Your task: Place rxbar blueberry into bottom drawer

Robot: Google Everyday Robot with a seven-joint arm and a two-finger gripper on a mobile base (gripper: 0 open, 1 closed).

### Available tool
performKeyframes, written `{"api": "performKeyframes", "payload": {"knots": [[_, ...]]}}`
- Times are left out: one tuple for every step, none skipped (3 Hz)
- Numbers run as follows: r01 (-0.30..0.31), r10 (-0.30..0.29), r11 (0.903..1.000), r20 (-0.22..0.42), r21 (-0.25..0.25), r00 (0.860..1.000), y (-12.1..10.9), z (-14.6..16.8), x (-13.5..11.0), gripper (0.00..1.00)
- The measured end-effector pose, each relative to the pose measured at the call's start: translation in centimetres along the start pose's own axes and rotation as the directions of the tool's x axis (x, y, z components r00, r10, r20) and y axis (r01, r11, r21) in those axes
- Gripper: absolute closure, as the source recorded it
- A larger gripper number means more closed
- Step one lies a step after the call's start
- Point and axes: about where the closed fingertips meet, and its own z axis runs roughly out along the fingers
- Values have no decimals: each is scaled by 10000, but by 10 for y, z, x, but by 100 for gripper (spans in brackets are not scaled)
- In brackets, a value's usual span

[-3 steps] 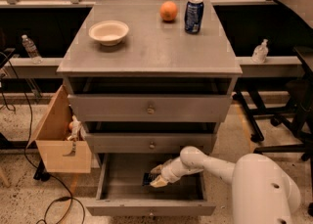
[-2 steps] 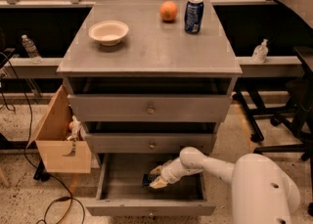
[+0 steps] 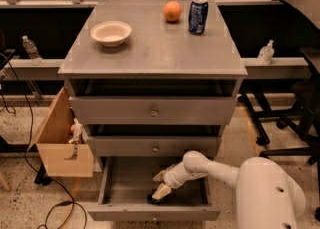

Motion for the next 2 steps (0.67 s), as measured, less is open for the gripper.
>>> {"api": "performKeyframes", "payload": {"knots": [[-1, 1, 10000, 7, -44, 10000, 2, 2, 0, 0], [-1, 1, 10000, 7, -46, 10000, 2, 2, 0, 0]]}}
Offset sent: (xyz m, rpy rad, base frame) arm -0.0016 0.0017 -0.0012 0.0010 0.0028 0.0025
